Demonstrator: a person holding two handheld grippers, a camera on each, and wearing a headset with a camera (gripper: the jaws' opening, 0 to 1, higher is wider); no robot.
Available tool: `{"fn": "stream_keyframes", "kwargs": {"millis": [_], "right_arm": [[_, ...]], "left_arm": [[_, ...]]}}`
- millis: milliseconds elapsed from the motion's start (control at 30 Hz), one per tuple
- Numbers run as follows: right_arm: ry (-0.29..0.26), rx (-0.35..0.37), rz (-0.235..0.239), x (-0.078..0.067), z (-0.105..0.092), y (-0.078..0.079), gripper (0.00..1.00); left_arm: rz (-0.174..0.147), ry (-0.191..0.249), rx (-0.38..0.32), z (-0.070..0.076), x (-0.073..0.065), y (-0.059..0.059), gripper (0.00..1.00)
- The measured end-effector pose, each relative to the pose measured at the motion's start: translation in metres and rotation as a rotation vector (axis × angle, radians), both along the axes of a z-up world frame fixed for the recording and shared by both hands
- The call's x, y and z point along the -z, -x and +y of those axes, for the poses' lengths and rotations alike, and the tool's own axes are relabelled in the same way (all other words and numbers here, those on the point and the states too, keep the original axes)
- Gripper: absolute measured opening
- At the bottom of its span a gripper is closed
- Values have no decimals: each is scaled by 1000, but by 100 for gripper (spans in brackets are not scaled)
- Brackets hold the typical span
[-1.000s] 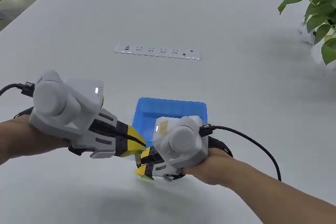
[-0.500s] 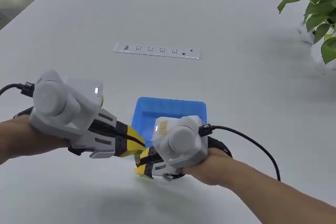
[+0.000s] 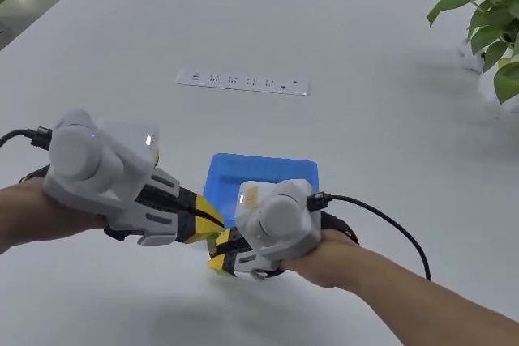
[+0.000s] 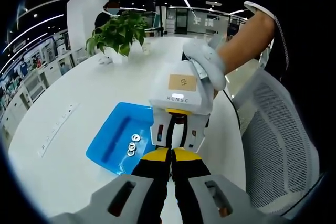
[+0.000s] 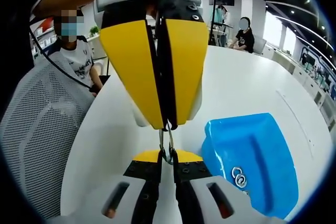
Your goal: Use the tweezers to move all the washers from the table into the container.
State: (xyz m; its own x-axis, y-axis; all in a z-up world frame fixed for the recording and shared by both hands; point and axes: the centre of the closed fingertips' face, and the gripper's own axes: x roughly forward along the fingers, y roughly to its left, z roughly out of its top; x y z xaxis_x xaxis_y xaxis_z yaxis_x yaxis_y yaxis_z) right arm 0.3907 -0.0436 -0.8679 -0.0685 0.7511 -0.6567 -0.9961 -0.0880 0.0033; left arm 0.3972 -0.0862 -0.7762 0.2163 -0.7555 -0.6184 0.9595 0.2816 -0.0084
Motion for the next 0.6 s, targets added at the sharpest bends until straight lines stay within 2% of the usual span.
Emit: {"fn": "stream_keyframes", "kwargs": {"millis": [600], "right_arm": [[-7, -1, -34, -30, -1, -2, 10]], "left_arm": [[-38, 9, -7, -2, -30, 0, 5]]}}
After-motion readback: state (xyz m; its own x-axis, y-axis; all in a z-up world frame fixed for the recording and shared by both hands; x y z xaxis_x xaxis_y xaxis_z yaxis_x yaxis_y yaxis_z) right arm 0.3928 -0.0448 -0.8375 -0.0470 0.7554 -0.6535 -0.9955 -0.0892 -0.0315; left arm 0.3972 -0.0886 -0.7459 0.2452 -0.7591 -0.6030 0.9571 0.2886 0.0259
